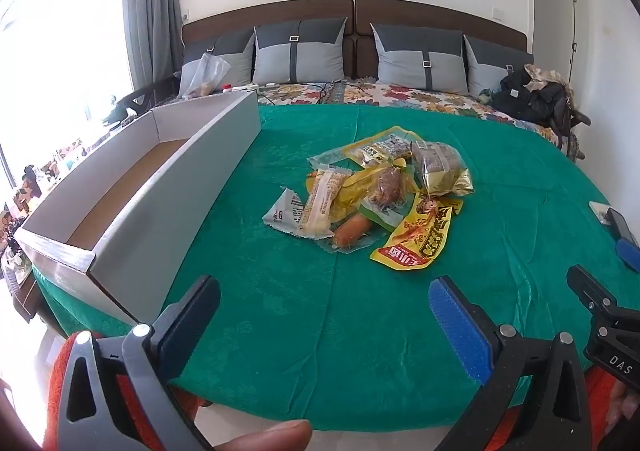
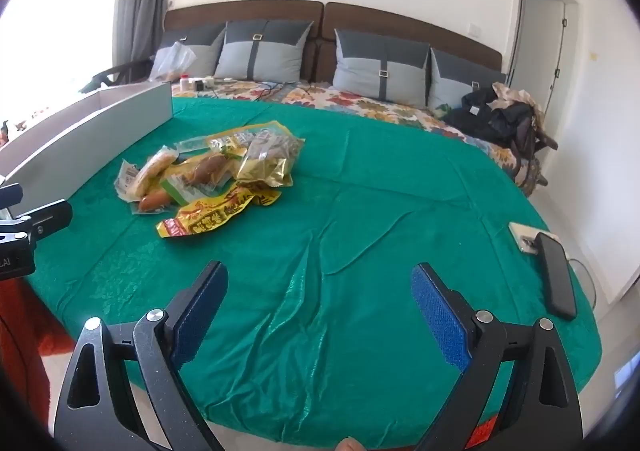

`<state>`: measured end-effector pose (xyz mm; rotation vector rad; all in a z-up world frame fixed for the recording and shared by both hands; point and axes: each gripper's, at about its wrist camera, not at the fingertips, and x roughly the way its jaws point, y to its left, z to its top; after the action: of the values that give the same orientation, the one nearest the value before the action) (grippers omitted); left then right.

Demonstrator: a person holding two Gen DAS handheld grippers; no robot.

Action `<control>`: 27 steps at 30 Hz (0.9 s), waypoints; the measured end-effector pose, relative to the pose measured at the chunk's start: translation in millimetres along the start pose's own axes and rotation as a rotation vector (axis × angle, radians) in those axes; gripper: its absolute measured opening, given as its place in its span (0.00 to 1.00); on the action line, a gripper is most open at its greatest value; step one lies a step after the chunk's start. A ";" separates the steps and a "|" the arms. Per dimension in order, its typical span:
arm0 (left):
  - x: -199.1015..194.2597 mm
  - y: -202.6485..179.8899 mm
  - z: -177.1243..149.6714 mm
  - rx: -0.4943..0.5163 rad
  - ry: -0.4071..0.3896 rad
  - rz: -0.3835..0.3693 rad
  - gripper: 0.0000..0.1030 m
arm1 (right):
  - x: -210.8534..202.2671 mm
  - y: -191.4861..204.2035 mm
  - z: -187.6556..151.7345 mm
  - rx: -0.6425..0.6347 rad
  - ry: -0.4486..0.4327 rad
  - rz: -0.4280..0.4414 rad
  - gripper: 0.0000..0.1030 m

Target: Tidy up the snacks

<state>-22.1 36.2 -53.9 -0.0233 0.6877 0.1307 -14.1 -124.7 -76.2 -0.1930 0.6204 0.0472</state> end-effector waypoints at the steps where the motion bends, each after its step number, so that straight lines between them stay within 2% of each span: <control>1: -0.9 -1.0 0.1 0.004 -0.003 0.000 1.00 | 0.6 1.2 0.6 -0.002 -0.001 0.001 0.92; 3: -1.9 -2.0 0.5 0.008 -0.007 0.000 1.00 | 9.7 8.0 2.6 -0.009 0.007 -0.001 0.92; 27: -3.5 -0.2 4.7 -0.022 -0.007 -0.005 1.00 | 7.5 2.6 0.0 0.010 0.003 0.003 0.92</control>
<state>-21.7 35.9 -48.1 -0.0460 0.6796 0.1334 -8.3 -122.2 -81.0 -0.1824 0.6236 0.0462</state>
